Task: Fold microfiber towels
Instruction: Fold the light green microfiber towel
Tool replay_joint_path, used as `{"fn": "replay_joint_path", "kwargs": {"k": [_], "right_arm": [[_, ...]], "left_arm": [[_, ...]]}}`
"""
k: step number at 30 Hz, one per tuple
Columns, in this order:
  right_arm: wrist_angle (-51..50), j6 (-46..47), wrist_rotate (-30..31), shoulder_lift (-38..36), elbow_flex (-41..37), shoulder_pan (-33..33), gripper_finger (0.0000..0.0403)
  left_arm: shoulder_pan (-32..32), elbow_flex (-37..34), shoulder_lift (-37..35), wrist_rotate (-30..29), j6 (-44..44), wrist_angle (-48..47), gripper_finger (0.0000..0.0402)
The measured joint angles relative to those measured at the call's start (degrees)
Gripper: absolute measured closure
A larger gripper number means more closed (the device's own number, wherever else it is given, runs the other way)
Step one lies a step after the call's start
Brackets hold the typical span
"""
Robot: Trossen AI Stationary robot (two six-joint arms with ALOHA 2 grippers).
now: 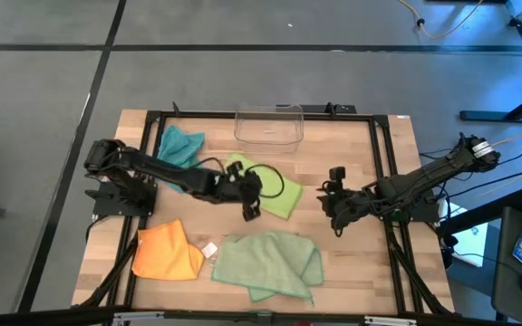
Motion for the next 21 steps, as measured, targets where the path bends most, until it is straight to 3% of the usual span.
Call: {"fn": "replay_joint_path", "kwargs": {"k": [5, 10, 16, 21], "right_arm": [[1.34, -0.41, 12.03, 0.02, 0.02, -1.08, 0.0279], [1.28, 2.45, 15.94, 0.02, 0.02, -2.61, 0.0219], [1.48, 7.65, 14.81, 0.02, 0.02, -3.19, 0.0121], [1.39, 12.77, 11.20, 0.02, 0.02, -3.17, 0.0092]], "left_arm": [[-2.79, -0.02, 0.15, -2.08, 9.85, 9.77, 0.0324], [-3.59, 0.00, 0.11, -0.67, 6.87, 16.35, 0.0316], [-3.54, 0.00, 1.16, 0.96, 2.35, 16.80, 0.0259], [-3.01, 0.00, 2.81, 2.45, 2.53, 21.06, 0.0200]]}}
